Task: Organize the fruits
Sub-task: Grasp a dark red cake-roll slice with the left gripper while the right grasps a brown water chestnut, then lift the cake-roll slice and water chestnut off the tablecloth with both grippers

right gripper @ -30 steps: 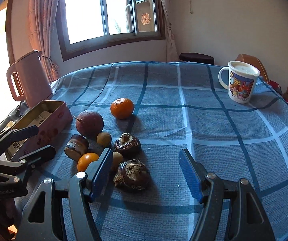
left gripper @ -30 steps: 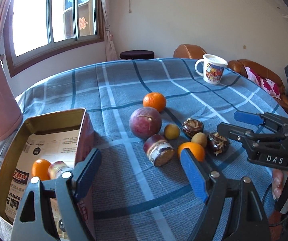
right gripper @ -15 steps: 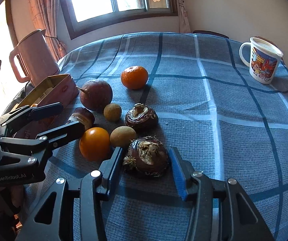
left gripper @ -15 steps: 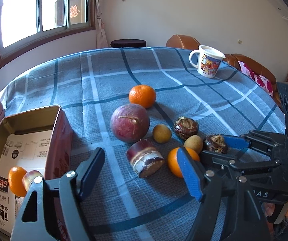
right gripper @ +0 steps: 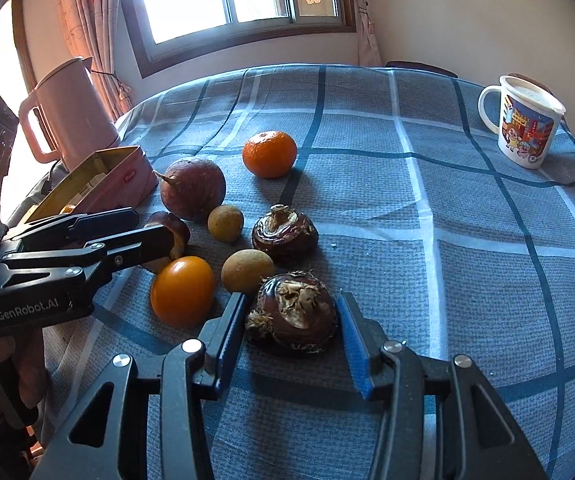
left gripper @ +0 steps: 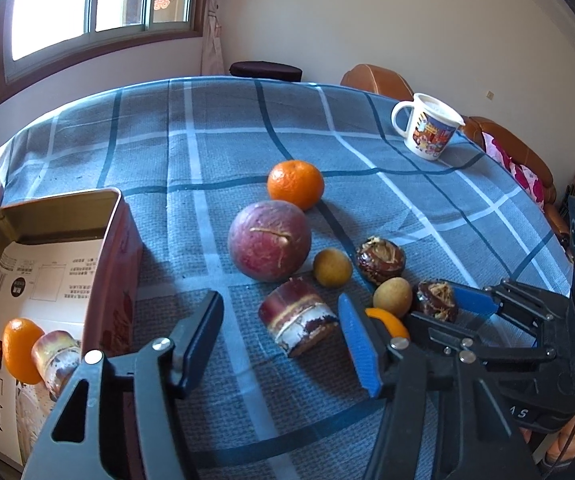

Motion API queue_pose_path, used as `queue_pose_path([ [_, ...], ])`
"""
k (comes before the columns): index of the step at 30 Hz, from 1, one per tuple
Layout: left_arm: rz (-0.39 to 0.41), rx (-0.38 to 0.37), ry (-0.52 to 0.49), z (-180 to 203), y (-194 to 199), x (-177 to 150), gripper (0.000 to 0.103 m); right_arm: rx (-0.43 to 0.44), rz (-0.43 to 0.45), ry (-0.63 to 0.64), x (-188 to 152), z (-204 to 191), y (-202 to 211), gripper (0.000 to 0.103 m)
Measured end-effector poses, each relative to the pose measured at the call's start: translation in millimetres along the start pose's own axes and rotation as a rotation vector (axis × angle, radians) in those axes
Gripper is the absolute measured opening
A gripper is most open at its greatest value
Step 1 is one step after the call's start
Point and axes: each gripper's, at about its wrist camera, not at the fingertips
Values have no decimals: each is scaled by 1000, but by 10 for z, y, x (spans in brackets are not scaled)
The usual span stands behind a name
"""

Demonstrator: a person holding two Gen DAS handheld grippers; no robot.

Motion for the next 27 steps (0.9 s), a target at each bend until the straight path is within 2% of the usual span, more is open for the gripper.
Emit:
queue_pose_path([
  [2,-31,-24,4,24,-79,-4,57,-3,-1,3,0,-1,-2,48],
  [4,-64,-68,49,-26,-159,-18,56,2,0,-1,1,8,-4,48],
  [5,-51,-77,53,-41,-155,-25,56,6,2,-4,-1,14,0,48],
  [7,-51,-105,62,-56,-146,-36,46,11,5,-3,-5,18,4,47],
  [12,-32,-128,67,-68,-100,-49,46,24,15,1,-22,5,18,46],
  [27,117,-60,-38,95,207,-106,46,-4,130,30,-37,-65,223,46],
])
Point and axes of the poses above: each gripper's, at about its wrist camera, not at the fingertips, and y roughly against the way its jaws point, z to its right, x to its top, and after that the axes turned 6 degrees about y, right-handed
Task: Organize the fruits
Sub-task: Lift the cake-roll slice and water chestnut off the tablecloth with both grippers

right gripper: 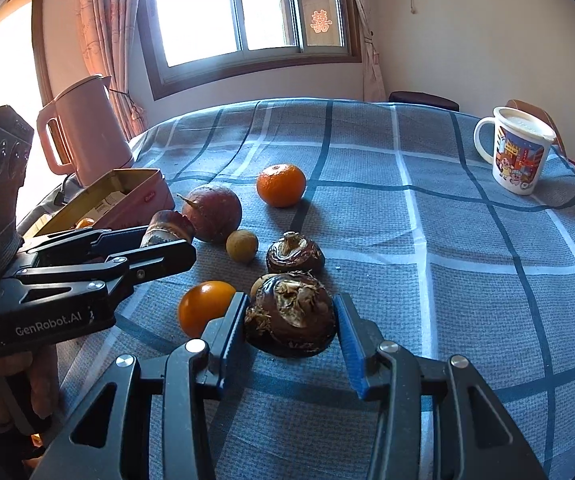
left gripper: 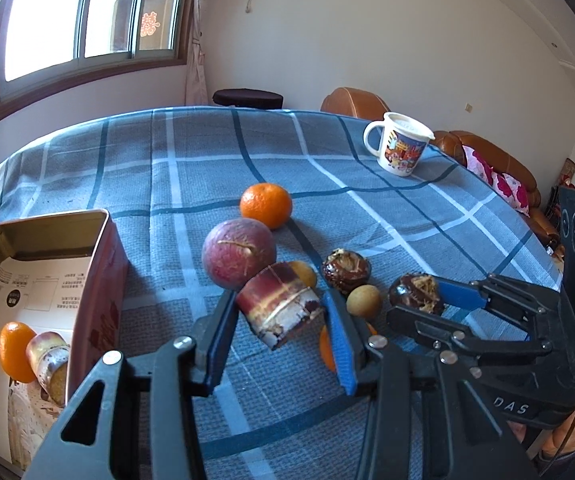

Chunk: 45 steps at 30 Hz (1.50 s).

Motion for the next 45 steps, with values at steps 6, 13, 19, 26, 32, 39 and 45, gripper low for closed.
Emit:
queue_pose_path([
  [6,43,22,-24,37,76,-10,46,-2,34,12,-5,-18,59,46],
  [13,90,37,-45,89,153,-27,46,-14,75,28,-13,-49,139,46],
  [19,124,38,-53,116,207,-38,46,-28,125,47,-30,-99,227,46],
  [26,164,44,-61,134,286,-60,46,-34,166,63,-39,-133,295,46],
  [32,193,48,-64,138,341,-75,46,-45,201,81,-54,-176,360,46],
  [39,222,57,-73,158,394,-89,46,-55,240,97,-71,-213,430,46],
  [45,243,64,-77,172,438,-103,46,-57,262,103,-80,-230,464,46],
])
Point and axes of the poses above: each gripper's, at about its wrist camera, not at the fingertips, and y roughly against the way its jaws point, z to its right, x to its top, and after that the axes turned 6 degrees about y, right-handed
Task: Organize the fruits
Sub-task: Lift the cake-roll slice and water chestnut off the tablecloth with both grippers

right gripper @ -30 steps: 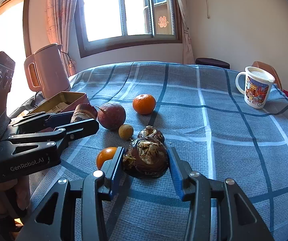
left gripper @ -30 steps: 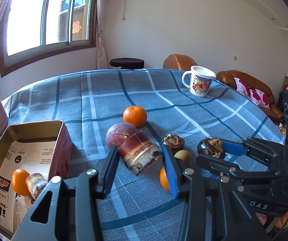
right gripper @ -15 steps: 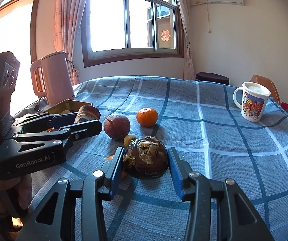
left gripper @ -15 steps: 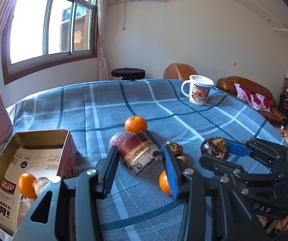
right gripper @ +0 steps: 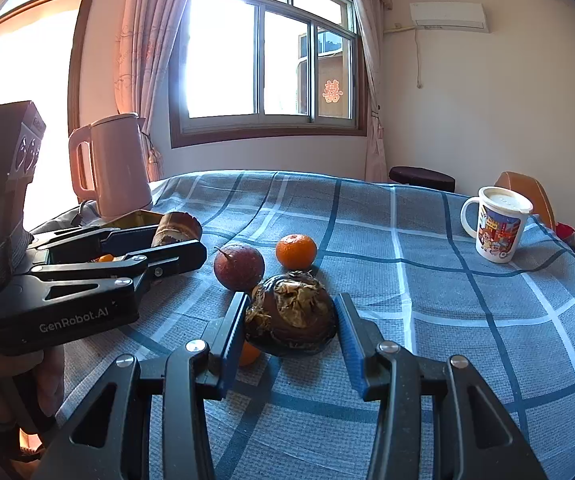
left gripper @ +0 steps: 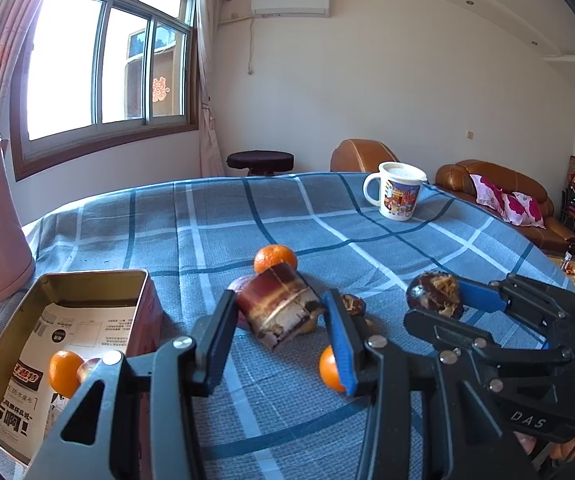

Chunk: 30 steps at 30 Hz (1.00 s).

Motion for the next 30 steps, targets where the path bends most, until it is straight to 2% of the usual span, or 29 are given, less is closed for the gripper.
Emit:
queue_pose_path([
  [30,91,13,-3,-7,178,-9,46,-8,92,19,1,-49,159,46],
])
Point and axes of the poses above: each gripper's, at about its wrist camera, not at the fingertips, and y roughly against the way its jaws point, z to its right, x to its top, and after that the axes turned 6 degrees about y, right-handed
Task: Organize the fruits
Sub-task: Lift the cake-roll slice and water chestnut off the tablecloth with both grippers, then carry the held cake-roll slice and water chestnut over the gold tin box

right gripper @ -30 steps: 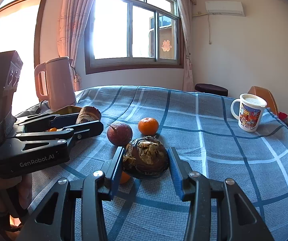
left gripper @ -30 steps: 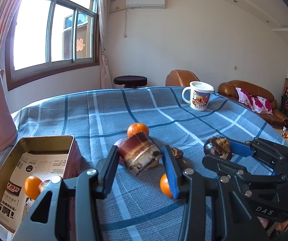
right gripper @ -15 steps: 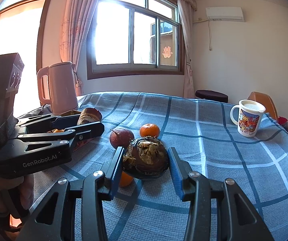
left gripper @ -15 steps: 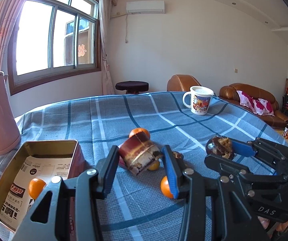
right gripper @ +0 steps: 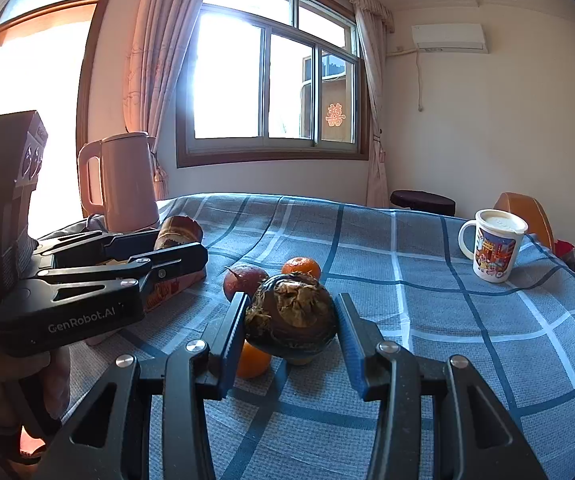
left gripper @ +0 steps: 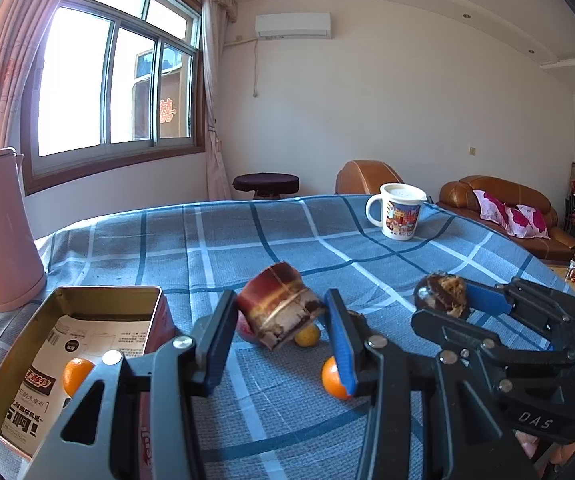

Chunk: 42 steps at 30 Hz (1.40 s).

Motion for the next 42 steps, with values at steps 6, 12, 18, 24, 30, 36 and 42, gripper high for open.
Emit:
queue_pose_path([
  [6,17,1,1,-4,30,3,46,0,18,6,7,-4,30,46],
  [12,37,1,-2,2,70,0,46,1,34,11,10,-15,58,46],
  [18,61,-2,-5,0,114,0,46,1,49,18,31,-36,78,46],
  [24,73,7,-3,-17,139,2,46,-2,71,27,65,-58,112,46],
  [30,86,4,-5,-25,179,11,46,-5,107,44,131,-98,162,46],
  [36,97,18,-13,-36,226,18,46,5,109,61,169,-153,140,46],
  [42,99,38,-16,-70,250,19,46,19,111,64,204,-178,110,46],
])
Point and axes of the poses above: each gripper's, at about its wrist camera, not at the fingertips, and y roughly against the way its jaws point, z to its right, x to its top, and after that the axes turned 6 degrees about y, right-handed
